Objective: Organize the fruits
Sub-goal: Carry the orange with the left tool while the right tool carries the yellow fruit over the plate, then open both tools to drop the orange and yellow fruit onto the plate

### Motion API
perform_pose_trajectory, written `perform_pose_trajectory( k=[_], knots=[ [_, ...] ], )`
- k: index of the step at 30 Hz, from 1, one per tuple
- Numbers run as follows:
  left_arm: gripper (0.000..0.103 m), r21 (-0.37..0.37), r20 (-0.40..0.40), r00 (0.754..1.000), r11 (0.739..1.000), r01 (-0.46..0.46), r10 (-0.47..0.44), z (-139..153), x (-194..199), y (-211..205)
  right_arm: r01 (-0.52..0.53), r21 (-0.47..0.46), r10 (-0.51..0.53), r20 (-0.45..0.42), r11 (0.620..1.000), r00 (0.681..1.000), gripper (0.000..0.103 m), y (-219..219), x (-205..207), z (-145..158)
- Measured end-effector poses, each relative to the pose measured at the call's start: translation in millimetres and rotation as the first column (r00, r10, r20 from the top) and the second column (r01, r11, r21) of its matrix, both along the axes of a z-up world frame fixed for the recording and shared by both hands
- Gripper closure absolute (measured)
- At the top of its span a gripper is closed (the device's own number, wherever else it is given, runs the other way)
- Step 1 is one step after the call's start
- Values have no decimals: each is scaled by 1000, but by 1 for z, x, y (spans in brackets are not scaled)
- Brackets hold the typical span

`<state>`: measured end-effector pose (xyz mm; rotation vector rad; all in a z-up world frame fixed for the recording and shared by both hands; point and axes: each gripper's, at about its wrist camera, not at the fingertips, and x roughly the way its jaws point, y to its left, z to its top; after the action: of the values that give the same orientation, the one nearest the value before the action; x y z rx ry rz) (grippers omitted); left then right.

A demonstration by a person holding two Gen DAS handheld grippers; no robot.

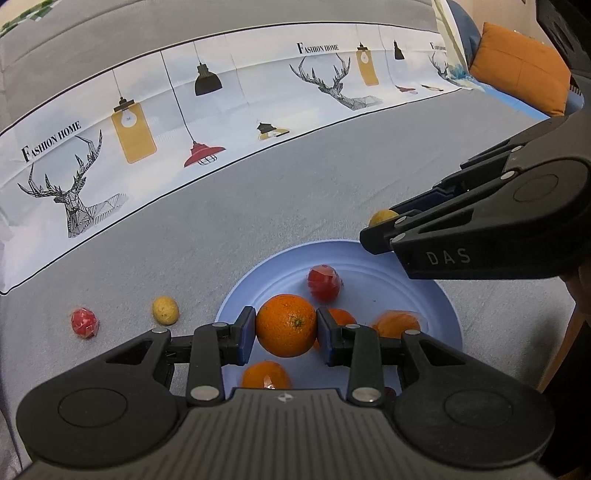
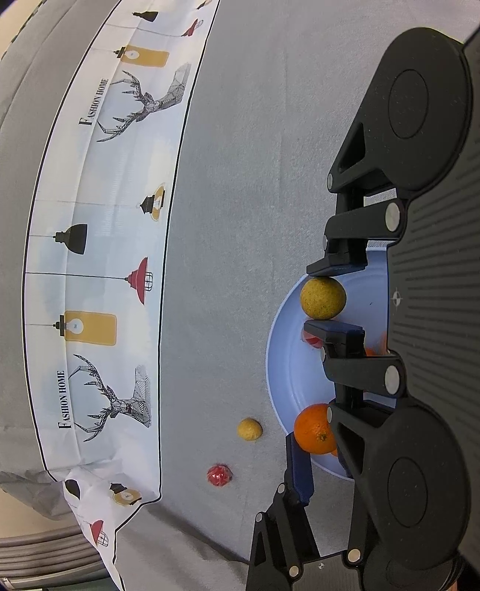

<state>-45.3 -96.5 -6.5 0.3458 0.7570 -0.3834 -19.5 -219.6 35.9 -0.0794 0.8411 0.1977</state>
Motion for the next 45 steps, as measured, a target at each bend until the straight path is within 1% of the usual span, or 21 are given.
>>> perform_pose_trajectory(
  k=[45],
  knots=[
    [65, 3, 7, 1000, 1000, -8, 8, -1, 0, -2, -6, -11, 6, -8, 1000, 1000, 77, 3, 1, -3]
  ],
)
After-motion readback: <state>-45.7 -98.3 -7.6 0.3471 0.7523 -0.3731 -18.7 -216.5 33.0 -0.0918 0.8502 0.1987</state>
